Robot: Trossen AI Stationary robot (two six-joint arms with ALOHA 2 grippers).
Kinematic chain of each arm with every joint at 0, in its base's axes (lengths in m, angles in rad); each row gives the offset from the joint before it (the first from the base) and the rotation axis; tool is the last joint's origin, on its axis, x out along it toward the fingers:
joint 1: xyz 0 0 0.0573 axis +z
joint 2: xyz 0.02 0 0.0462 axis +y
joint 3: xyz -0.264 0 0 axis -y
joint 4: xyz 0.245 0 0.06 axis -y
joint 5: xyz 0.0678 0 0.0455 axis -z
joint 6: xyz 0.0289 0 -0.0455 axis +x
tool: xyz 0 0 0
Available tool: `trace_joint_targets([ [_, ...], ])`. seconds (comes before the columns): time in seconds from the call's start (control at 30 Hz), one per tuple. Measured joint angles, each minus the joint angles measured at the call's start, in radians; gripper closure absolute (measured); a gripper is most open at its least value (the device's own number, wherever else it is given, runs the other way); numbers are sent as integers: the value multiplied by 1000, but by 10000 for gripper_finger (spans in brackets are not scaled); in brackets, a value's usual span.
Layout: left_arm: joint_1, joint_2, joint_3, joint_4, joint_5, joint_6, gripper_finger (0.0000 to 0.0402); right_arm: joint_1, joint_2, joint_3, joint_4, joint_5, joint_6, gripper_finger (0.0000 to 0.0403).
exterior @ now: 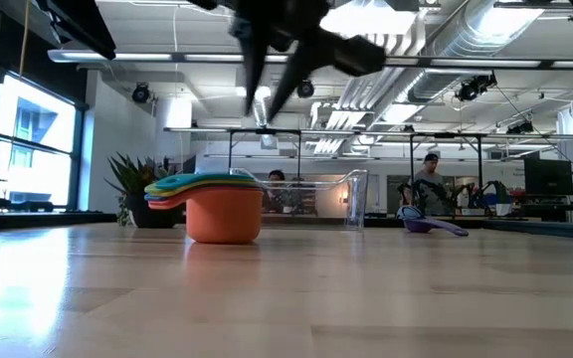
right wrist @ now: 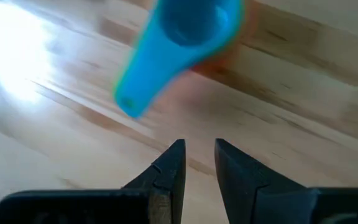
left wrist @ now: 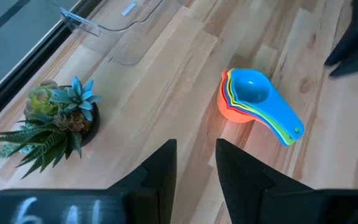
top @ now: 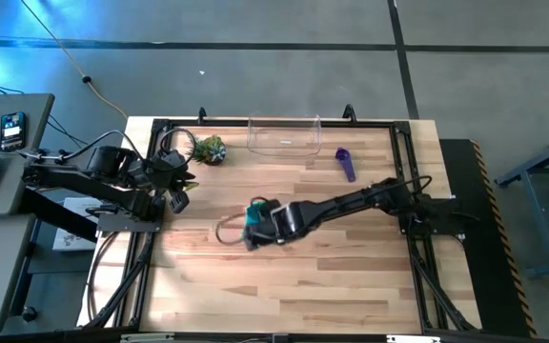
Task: Nest measuring cups in basket
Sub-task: Stack the violet measuring cup on top of the light blue measuring cup
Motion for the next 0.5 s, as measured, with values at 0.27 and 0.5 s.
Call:
trace_joint_targets([
  [0.27, 0, 0, 0, 0, 0, 53, 298, 32, 0, 0, -423, 35, -20, 325],
  [0.5, 0, 1, 0, 5, -1, 68, 298, -23, -6, -10, -432, 134, -219, 325],
])
